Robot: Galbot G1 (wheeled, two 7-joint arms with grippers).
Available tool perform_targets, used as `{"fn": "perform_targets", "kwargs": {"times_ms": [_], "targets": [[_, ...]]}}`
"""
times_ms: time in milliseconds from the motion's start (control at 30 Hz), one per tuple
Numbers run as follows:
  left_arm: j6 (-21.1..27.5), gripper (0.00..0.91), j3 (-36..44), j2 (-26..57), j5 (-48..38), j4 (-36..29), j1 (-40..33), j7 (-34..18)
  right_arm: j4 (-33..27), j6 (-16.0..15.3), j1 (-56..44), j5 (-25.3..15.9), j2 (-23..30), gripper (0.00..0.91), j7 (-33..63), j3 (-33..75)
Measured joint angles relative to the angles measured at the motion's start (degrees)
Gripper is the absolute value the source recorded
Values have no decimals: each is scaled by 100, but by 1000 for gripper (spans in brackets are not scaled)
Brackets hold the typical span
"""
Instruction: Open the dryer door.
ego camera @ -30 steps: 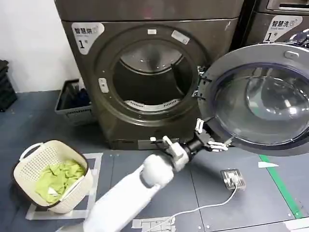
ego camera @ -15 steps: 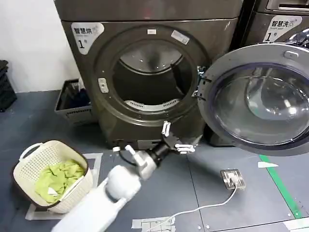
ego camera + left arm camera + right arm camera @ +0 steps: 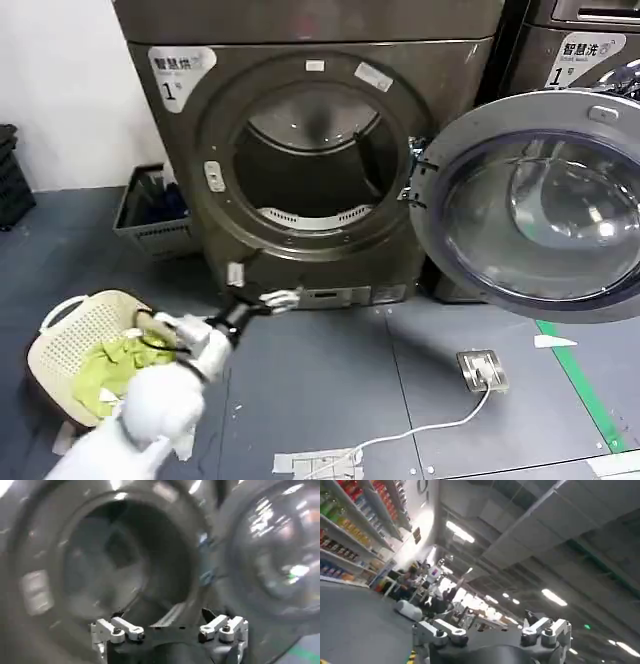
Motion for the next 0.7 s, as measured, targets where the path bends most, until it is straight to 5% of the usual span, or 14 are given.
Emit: {"fn": "perform_targets", "kwargs": {"times_ms": [200, 367, 700], "targets": [[1136, 907, -804, 370, -1397, -241, 29, -939, 147, 2, 19, 207, 0, 907, -138, -88], [2141, 907, -1242, 807, -3102, -319, -155, -2215, 213, -3, -28, 270, 0, 907, -144, -113], [2291, 907, -1565, 1621, -6519, -169, -364, -4509, 303, -19, -67, 719, 0, 907, -151, -263]]}}
